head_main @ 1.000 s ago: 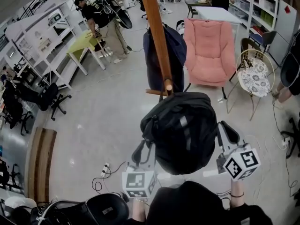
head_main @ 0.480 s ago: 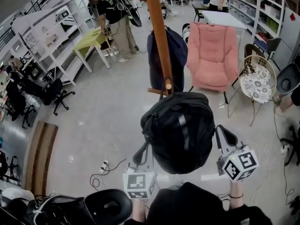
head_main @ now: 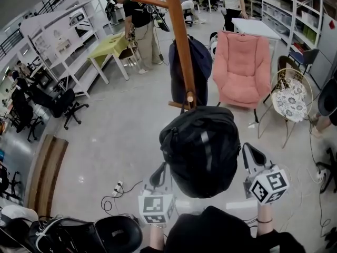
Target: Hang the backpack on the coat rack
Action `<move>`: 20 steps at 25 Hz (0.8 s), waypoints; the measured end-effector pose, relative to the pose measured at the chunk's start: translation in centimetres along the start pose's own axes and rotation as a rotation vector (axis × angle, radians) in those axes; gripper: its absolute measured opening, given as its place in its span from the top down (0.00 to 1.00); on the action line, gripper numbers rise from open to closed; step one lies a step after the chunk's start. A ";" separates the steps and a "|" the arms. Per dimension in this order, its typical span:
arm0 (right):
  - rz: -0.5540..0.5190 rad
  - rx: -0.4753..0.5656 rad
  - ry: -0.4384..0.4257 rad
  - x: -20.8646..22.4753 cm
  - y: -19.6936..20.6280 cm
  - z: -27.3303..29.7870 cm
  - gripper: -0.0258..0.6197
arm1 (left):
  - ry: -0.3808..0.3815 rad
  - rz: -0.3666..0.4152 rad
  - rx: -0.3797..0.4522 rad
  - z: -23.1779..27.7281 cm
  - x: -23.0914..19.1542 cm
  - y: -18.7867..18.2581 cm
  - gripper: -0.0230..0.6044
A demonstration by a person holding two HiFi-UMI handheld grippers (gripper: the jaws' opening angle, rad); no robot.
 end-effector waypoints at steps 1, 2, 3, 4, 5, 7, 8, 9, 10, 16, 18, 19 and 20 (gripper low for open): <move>-0.002 0.003 0.000 0.1 0.0 0.0 0.94 | -0.006 -0.004 0.001 -0.1 0.1 0.0 0.93; -0.001 0.005 -0.001 0.2 0.0 -0.1 0.94 | -0.010 -0.006 0.003 -0.2 0.1 0.1 0.93; 0.000 0.006 -0.002 0.2 0.0 -0.1 0.94 | -0.014 -0.007 0.003 -0.2 0.2 0.1 0.93; 0.000 0.008 -0.003 0.3 0.0 0.0 0.94 | -0.018 -0.006 0.004 -0.2 0.2 0.1 0.93; -0.003 0.009 -0.004 0.4 0.0 0.0 0.94 | -0.022 -0.005 0.005 -0.2 0.2 0.1 0.93; -0.008 0.014 -0.006 0.6 0.0 0.0 0.94 | -0.029 -0.006 0.007 -0.3 0.2 0.2 0.93; -0.009 0.017 -0.007 0.7 0.0 0.0 0.94 | -0.033 -0.006 0.007 -0.4 0.2 0.2 0.93; -0.008 0.019 -0.006 0.8 0.0 -0.1 0.94 | -0.037 -0.007 0.008 -0.5 0.2 0.2 0.93; -0.006 0.019 -0.005 0.8 0.0 -0.2 0.94 | -0.040 -0.007 0.007 -0.6 0.1 0.2 0.93; 0.000 0.024 -0.002 0.7 -0.3 -0.3 0.94 | -0.049 -0.008 0.002 -1.0 -0.3 0.0 0.93; -0.002 0.025 -0.003 0.9 -0.2 -0.2 0.94 | -0.051 -0.009 0.001 -0.9 -0.2 0.2 0.93; -0.004 0.026 -0.004 1.0 -0.1 -0.2 0.94 | -0.052 -0.009 0.002 -0.8 -0.1 0.2 0.93; -0.003 0.026 -0.004 1.0 -0.1 -0.3 0.94 | -0.052 -0.009 0.002 -0.8 -0.1 0.3 0.93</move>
Point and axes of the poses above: the fingertips, and each gripper's own axes: z forward along the fingers, x to its right, y out of its underside, the point moved 5 cm from there along -z, backward along the fingers, and after that the axes turned 2 degrees about z, right-handed, at the moved point
